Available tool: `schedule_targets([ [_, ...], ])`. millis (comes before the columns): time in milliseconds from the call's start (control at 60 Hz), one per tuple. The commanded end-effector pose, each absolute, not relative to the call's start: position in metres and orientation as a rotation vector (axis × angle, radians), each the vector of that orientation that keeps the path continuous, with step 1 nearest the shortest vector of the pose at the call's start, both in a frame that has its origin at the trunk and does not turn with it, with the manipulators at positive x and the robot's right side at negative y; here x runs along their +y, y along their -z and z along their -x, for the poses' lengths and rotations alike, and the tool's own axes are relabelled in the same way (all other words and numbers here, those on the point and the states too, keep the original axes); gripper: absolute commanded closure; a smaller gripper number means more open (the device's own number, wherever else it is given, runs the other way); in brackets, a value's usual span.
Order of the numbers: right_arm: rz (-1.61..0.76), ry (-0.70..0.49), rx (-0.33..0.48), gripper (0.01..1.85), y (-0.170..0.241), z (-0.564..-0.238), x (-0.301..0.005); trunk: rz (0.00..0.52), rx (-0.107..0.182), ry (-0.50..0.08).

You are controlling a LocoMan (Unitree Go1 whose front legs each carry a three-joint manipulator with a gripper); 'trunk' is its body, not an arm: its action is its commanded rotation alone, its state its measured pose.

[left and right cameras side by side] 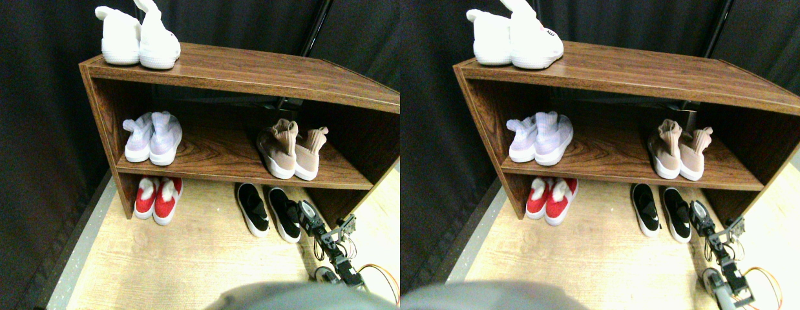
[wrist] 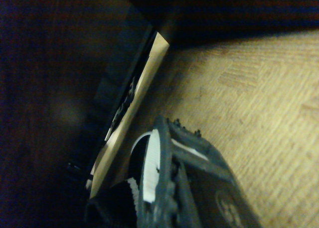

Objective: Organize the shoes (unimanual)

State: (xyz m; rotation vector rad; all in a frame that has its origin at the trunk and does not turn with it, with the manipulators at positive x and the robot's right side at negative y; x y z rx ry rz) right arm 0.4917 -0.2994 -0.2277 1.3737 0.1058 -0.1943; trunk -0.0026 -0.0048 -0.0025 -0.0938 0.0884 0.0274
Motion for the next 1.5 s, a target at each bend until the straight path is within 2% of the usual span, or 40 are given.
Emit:
schedule_targets([
  [17, -1.377, 0.178, 0.078, 1.8, 0.228, -0.495, -0.299, 0.12, 0.107, -0.053],
  [500, -1.417, 0.188, 0.122, 1.8, 0.227, -0.497, -0.278, 0.127, 0.115, -0.061],
  [867, -1.455, 0.172, 0.106, 1.8, 0.226, -0.5, -0.269, 0.131, 0.119, -0.062],
  [1133, -1.458, 0.224, 0.097, 1.8, 0.225, -0.5, -0.265, 0.13, 0.125, -0.058],
  [1300, -1.457, 0.195, 0.098, 1.8, 0.225, -0.5, -0.263, 0.127, 0.123, -0.054],
  [1500, -1.419, 0.22, 0.071, 1.8, 0.226, -0.504, -0.271, 0.125, 0.122, -0.052],
])
